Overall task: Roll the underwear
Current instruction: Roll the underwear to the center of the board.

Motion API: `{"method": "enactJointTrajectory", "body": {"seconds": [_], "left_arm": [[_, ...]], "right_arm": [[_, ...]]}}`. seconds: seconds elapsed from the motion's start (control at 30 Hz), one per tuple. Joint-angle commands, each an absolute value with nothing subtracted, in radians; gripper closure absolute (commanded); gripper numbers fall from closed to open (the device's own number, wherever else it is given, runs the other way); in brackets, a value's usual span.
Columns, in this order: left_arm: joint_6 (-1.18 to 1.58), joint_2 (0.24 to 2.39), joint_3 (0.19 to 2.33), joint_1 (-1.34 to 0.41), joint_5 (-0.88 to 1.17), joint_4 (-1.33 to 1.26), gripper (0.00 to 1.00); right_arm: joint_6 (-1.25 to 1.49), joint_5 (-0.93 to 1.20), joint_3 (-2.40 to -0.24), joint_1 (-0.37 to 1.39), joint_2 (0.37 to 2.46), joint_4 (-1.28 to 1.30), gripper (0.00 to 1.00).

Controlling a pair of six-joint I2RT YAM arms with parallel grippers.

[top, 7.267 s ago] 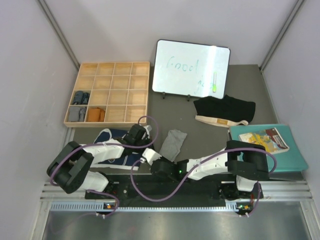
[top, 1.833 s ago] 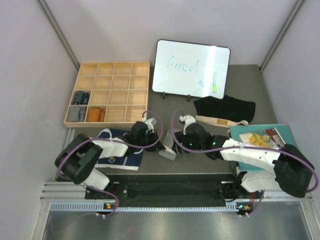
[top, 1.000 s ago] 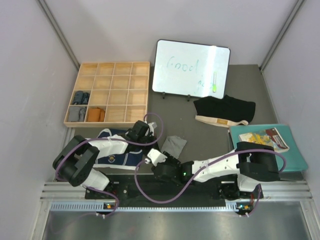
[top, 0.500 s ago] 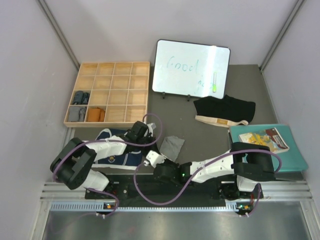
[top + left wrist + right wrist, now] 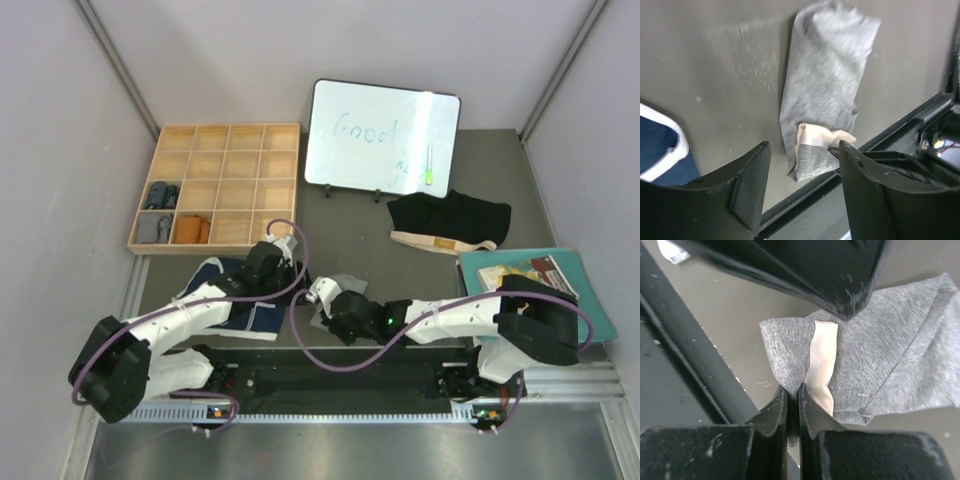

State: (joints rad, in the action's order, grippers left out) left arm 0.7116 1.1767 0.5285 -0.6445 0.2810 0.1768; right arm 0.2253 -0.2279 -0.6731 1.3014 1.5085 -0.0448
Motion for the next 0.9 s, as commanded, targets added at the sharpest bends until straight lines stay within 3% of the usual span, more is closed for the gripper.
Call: {"method": "enactJointTrajectory", "body": {"seconds": [0.0, 0.43, 0.87], "left_arm": [[0.693, 1.089, 0.503, -0.643, 0.218, 0.102, 0.42], [0.658, 1.101, 0.348, -0.643, 0.492, -0.402, 0.46], [0.597, 1.279, 0.350, -0.643, 0.479, -0.440, 0.46]], "right_arm": [[0.281, 0.101, -0.652, 1.201, 1.480, -0.083, 1.00], [0.360, 0.489, -0.624, 0.948, 1.543, -0.202, 1.00], [0.379, 0.655, -0.643, 0.781, 1.626, -0.230, 1.00]]}}
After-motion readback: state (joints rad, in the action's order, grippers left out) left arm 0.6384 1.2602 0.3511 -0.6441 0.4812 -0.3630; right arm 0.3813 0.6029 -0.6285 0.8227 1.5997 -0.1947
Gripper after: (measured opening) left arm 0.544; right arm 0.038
